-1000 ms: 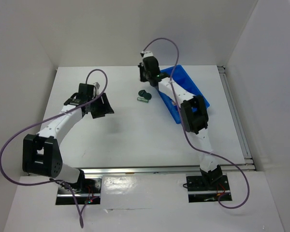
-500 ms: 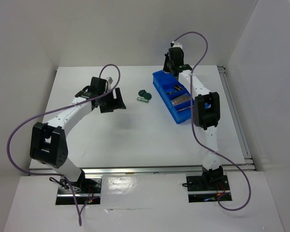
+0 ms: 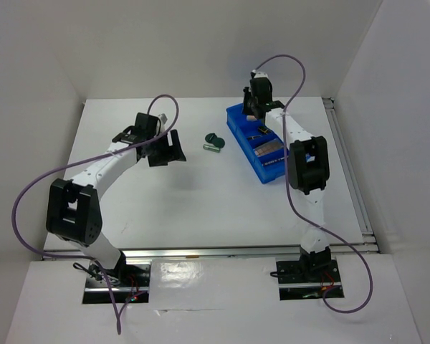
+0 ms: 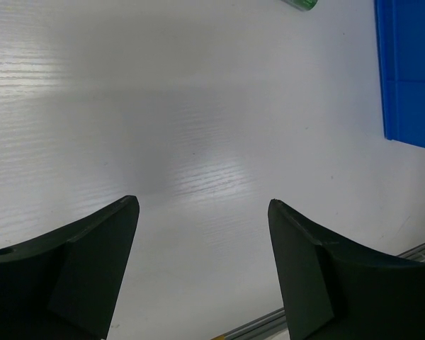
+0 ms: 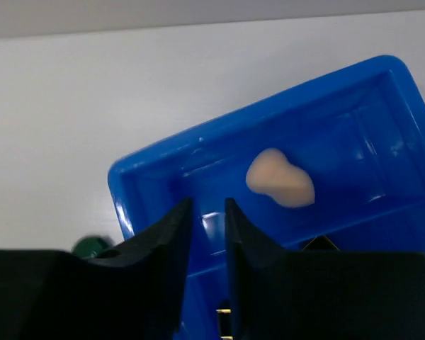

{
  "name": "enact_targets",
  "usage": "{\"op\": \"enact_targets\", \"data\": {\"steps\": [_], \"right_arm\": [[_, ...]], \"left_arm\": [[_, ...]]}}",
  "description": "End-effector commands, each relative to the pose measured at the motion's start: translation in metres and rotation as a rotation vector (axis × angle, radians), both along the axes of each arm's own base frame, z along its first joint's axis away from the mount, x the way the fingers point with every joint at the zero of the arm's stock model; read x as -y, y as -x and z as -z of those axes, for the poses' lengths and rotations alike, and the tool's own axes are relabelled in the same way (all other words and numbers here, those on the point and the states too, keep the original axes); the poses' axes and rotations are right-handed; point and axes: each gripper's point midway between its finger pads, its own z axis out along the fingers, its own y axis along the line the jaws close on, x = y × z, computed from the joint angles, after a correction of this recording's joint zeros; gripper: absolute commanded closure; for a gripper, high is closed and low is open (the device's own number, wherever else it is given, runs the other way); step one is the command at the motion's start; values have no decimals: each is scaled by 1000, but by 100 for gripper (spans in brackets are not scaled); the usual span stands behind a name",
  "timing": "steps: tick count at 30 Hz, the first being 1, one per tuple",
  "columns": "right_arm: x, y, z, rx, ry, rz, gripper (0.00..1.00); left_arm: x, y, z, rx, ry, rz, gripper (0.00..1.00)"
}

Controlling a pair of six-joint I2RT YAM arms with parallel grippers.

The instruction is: Organize the makeup

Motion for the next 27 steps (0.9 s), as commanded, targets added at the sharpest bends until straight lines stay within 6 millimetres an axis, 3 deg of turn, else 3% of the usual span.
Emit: {"op": "enact_targets", "data": {"steps": [1,3,4,6,7,8,10,12,13,15,16,18,21,27], "right_arm": [[-46,24,-66,165,3,-189,73],[-87,46,-58,171,76,-340,73],[-96,53,-50,143,113,-367,73],[-123,64,-25,102,181,-432,61],[-132,64,-24,101,194,-453,59],[-140,69,-2,56,209,-488,52],[-154,70,2,46,212,-510,49],[-156,65,22,12,213,-495,45],[-158,58,12,31,200,-478,43],[-160,57,35,-25,192,-468,39],[-165,51,24,-8,166,-454,32],[-162,50,47,-66,179,-429,31],[-158,44,49,-66,185,-387,31],[-156,42,81,-90,205,-372,31]], "left_arm": [[-2,-6,-24,85,-8,-1,13],[-5,-5,-22,78,-21,-10,14],[-7,-6,-25,90,-29,-19,14],[-10,-4,-28,94,-39,-28,14],[-13,-3,-26,87,-50,-35,14],[-13,-1,-36,111,-44,-36,14],[-16,4,-29,100,-60,-35,14],[-17,7,-33,113,-56,-35,14],[-18,10,-29,101,-60,-35,14],[-19,13,-28,100,-60,-35,14],[-19,16,-27,95,-55,-42,14],[-19,17,-24,93,-56,-42,14],[-18,18,-24,88,-43,-44,14],[-18,20,-27,88,-43,-44,14]]}}
